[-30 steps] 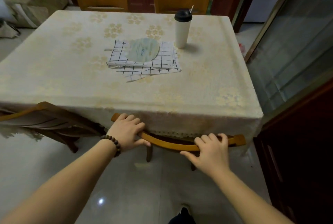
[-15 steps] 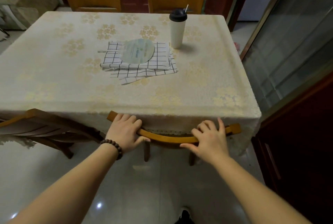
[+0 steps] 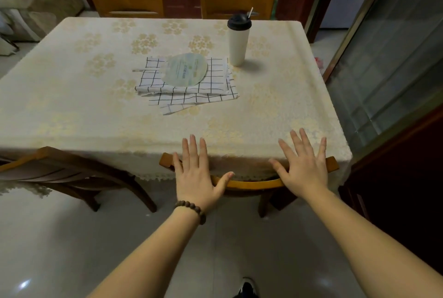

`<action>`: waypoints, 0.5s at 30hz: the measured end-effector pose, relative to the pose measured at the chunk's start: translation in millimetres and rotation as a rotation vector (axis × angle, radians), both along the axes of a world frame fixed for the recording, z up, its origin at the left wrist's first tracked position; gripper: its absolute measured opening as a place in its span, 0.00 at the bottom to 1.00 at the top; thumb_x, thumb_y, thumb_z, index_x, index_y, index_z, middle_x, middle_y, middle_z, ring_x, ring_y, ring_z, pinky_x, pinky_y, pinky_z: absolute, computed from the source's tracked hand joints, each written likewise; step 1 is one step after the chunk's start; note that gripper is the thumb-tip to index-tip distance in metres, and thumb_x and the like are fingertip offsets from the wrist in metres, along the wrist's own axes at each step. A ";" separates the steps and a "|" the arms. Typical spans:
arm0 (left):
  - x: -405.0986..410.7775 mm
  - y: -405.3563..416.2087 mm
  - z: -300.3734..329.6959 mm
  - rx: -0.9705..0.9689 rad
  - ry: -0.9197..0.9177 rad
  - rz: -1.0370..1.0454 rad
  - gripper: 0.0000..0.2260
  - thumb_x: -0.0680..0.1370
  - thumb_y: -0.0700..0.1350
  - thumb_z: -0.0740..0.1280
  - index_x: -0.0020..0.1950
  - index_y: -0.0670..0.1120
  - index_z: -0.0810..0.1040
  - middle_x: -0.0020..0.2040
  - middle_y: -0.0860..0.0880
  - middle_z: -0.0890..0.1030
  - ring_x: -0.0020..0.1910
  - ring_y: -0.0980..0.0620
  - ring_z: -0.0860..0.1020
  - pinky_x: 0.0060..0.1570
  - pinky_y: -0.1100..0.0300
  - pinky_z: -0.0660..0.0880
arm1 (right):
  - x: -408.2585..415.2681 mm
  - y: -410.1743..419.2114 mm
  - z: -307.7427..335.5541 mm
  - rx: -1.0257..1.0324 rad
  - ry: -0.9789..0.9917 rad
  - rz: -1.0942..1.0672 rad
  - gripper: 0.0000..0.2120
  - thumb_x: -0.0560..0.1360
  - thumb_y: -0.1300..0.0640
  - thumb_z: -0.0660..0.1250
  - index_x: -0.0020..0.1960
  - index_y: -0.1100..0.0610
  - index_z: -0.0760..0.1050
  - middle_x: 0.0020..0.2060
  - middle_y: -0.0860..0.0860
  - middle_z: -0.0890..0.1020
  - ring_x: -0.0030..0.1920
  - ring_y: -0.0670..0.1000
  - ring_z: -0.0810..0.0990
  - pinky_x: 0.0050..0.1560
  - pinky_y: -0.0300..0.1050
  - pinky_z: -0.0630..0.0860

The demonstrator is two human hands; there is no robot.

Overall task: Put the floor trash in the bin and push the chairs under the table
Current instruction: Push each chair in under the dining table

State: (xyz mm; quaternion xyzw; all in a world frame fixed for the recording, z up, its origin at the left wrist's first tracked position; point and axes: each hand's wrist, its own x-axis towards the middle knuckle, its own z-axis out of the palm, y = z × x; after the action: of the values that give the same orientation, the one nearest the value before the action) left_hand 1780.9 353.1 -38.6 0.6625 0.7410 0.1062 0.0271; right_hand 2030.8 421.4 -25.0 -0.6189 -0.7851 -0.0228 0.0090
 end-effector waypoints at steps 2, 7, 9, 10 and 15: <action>5.2 6.7 -9.4 -0.047 0.036 0.050 0.45 0.73 0.74 0.42 0.78 0.42 0.44 0.79 0.42 0.45 0.77 0.42 0.41 0.73 0.41 0.39 | -2.9 -0.3 -4.4 0.017 -0.027 -0.002 0.36 0.74 0.30 0.36 0.76 0.46 0.53 0.77 0.53 0.49 0.76 0.53 0.42 0.71 0.67 0.36; -9.8 20.1 -14.7 -0.079 0.138 0.045 0.46 0.72 0.74 0.38 0.78 0.43 0.48 0.79 0.43 0.51 0.78 0.43 0.47 0.73 0.42 0.40 | -12.8 -1.2 -9.9 0.049 -0.047 0.005 0.34 0.74 0.30 0.41 0.76 0.44 0.47 0.77 0.54 0.49 0.77 0.55 0.43 0.71 0.67 0.38; -2.6 19.1 -13.2 -0.077 0.121 0.068 0.45 0.73 0.73 0.38 0.78 0.42 0.48 0.79 0.42 0.50 0.78 0.43 0.46 0.73 0.42 0.38 | -9.3 0.5 -13.2 0.034 -0.032 0.005 0.33 0.74 0.32 0.43 0.76 0.44 0.49 0.77 0.54 0.50 0.77 0.54 0.46 0.72 0.67 0.42; 2.5 17.4 -13.1 -0.082 0.109 0.079 0.44 0.73 0.73 0.39 0.78 0.42 0.48 0.79 0.42 0.48 0.77 0.42 0.44 0.73 0.42 0.37 | -6.9 0.7 -14.7 0.025 -0.020 0.015 0.33 0.74 0.33 0.45 0.76 0.44 0.50 0.77 0.54 0.52 0.76 0.54 0.48 0.72 0.66 0.45; 2.6 19.2 -9.7 -0.161 0.156 0.072 0.43 0.72 0.72 0.33 0.79 0.45 0.43 0.79 0.43 0.44 0.77 0.43 0.40 0.72 0.44 0.34 | -5.0 0.4 -13.2 -0.023 -0.024 0.001 0.33 0.73 0.35 0.41 0.76 0.45 0.51 0.77 0.52 0.53 0.76 0.52 0.50 0.74 0.61 0.46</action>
State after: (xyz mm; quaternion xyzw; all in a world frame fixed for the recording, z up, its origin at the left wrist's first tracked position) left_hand 1783.5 372.3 -48.3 0.6376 0.7702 -0.0044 0.0186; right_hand 2025.8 421.8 -38.2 -0.6182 -0.7857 -0.0213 -0.0074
